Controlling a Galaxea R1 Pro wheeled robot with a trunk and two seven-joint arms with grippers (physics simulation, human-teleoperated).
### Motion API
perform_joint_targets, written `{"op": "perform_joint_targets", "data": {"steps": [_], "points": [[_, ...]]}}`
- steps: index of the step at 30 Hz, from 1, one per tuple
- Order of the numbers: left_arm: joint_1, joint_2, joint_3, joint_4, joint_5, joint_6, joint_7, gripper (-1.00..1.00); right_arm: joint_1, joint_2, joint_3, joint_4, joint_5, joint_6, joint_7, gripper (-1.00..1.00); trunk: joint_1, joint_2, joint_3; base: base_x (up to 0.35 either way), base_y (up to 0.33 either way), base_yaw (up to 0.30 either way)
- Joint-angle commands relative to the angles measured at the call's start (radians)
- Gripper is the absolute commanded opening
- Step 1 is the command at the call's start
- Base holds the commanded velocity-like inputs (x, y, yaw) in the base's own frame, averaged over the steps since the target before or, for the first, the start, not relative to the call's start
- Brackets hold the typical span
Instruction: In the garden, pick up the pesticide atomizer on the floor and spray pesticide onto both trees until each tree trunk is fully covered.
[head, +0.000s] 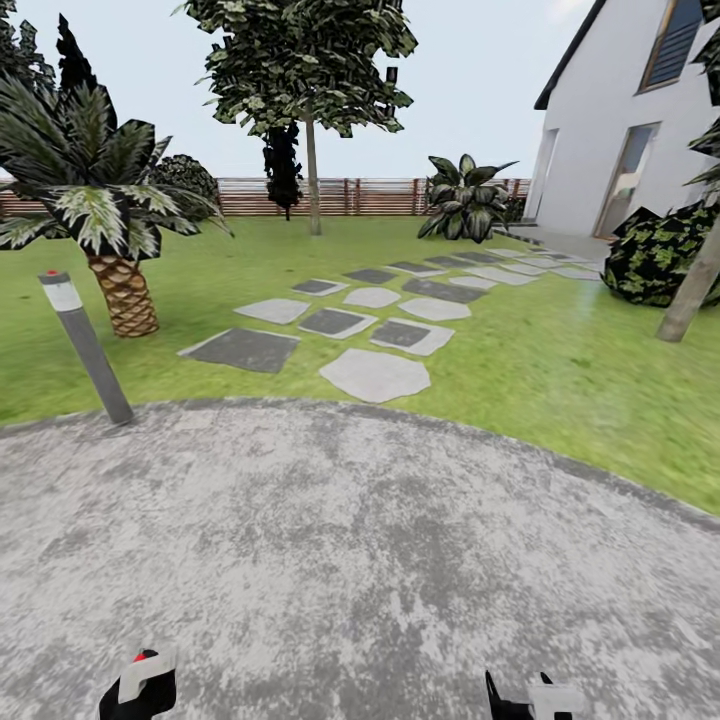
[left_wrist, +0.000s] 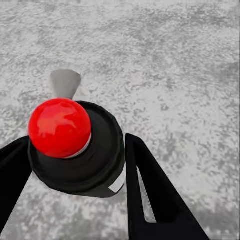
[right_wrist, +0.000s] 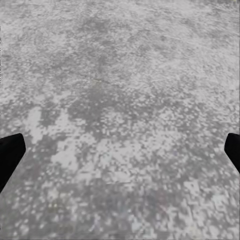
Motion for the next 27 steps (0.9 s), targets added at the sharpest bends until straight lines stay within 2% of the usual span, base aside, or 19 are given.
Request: {"op": "perform_joint_targets", "data": {"steps": [1,27], "points": [[-0.001,0.000,-0.003,0.001,0.009,-0.002,-0.002,-1.00,-0.001,0.000,-0.008,0.001,0.007,-0.003,0.000,1.00,0.000,0.000,-0.001,0.334,0.094,0.000],[-0.001,-0.001,-0.003,0.001,0.009,-0.004,0.003,-1.00,-0.001,0.000,-0.008,0.000,0.007,-0.003,0.000,1.00,0.000,0.000,-0.001,0.334,0.094,0.000]]}}
